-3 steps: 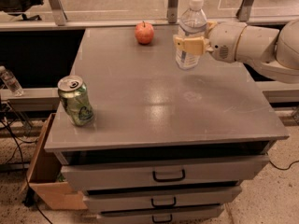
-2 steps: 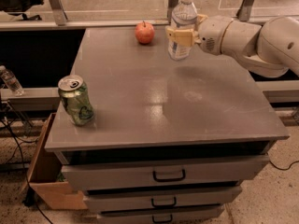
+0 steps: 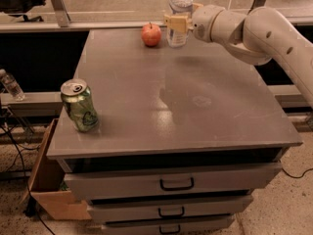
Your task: Move blue plastic bottle near apple
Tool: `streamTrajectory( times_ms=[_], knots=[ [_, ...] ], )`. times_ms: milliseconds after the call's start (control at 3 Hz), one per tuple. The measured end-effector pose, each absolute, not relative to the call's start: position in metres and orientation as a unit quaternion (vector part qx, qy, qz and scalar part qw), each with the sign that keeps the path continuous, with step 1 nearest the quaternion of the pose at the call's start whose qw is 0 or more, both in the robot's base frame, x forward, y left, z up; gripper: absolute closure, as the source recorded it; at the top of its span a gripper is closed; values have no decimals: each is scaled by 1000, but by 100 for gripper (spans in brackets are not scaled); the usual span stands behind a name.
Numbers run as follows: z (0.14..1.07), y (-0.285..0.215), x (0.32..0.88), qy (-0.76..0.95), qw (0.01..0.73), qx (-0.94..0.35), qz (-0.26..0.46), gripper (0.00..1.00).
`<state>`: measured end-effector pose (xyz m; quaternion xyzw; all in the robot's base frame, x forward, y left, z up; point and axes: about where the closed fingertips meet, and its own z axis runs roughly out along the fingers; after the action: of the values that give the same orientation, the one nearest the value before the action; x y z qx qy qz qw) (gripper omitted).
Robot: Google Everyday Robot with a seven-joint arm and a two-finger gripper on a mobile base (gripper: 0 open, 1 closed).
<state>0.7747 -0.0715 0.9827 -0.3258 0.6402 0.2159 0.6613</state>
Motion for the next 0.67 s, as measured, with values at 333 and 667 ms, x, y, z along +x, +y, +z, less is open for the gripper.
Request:
streamTrajectory(
  times_ms=[333, 667],
  knots=[
    [981, -61, 799, 656, 654, -316, 205, 100],
    [973, -53, 816, 671, 644, -307, 204, 100]
  ],
)
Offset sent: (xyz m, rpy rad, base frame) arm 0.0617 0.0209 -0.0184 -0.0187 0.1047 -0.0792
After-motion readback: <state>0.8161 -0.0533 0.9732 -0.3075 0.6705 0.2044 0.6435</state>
